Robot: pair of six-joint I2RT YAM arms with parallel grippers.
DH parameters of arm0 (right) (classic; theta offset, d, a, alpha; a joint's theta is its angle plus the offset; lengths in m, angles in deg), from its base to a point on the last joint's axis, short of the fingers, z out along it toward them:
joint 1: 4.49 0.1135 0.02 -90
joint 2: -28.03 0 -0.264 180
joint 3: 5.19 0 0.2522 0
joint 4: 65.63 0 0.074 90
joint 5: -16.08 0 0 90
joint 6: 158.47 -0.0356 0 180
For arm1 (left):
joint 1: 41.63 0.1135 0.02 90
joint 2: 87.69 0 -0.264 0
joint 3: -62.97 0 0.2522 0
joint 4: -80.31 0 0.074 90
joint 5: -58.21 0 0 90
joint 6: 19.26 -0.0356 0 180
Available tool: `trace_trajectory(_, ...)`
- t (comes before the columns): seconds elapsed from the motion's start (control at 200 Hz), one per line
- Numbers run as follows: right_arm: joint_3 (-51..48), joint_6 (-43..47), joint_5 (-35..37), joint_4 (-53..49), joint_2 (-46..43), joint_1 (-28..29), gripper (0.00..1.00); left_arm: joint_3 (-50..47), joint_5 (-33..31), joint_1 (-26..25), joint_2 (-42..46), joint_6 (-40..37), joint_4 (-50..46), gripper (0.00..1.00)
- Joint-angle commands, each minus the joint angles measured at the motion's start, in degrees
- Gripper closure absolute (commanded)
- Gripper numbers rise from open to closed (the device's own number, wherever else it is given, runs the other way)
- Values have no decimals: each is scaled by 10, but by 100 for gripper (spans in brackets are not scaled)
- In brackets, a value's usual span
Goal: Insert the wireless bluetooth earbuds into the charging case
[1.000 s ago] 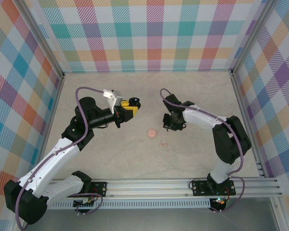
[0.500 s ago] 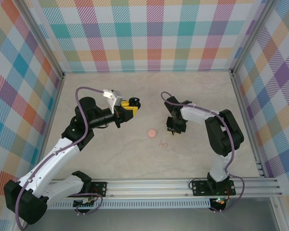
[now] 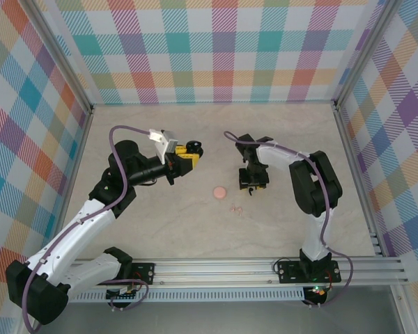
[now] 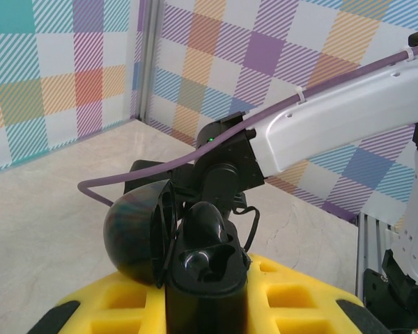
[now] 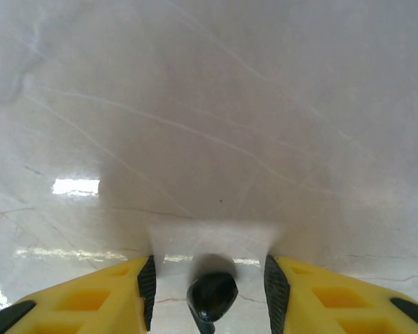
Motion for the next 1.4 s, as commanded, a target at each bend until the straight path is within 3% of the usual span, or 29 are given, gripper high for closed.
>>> trace_trajectory(0.0,20,48,-17,-33,20,-3,53,6,1,5,5,1,-2,82)
trace_trajectory(0.43,11,21,-26,-32,22,-3,63,11,0,5,3,-1,-5,82)
trace_trajectory(1.015,18,30,-57,-56,12,-2,61,11,1,5,2,0,-6,82)
trace_trajectory(1.395,18,22,-35,-58,21,-2,64,10,0,4,4,1,-7,82)
